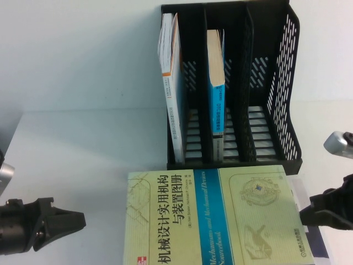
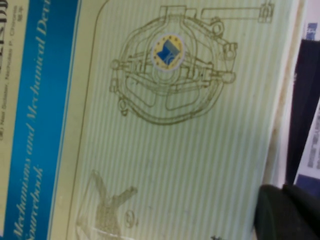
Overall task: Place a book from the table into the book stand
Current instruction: Push book with right arm
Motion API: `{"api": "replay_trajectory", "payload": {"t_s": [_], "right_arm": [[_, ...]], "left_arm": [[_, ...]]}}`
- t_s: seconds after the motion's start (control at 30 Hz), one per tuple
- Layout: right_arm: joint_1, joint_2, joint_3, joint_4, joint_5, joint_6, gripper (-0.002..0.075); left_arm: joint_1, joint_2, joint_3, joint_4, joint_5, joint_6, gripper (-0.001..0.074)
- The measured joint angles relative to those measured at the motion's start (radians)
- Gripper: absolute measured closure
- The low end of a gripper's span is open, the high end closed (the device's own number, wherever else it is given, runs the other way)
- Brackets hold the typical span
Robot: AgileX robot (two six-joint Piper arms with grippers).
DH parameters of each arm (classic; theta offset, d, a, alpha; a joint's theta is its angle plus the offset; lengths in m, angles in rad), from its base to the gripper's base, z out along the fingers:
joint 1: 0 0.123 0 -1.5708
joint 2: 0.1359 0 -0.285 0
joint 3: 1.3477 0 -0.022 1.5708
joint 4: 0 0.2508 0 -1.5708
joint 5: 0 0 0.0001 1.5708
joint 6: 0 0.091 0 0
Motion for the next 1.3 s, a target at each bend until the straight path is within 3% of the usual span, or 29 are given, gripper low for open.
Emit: {"api": "replay_trajectory", "payload": {"t_s": [0.4, 0.67, 0.93, 1.07, 1.23, 1.3], "right_arm": [[0.016, 0.056, -0.002, 0.049, 0.036, -0.04, 0.0729], [0.1, 0.06, -0.008, 0.064, 0.016, -0.062, 0.0729], [0.105, 0.066, -0.017, 0.064, 0.014, -0.064, 0.0729], [0.105, 0.066, -0.017, 0.064, 0.014, -0.064, 0.0729], [0.105, 0.066, -0.018, 0.063, 0.014, -0.064, 0.0729], [0.105, 0.066, -0.018, 0.063, 0.014, -0.064, 0.0729]], "left_arm": [[0.0, 0.0, 0.0, 0.0, 0.015, -0.008, 0.0626], [0.0, 0.0, 0.0, 0.0, 0.023, -0.008, 0.0615], [0.0, 0.0, 0.0, 0.077, -0.015, -0.084, 0.0597], [0.0, 0.0, 0.0, 0.078, -0.012, -0.089, 0.0491], [0.0, 0.0, 0.0, 0.072, -0.001, -0.127, 0.0246], [0.0, 0.006, 0.0, 0.072, -0.001, -0.144, 0.0183]]}}
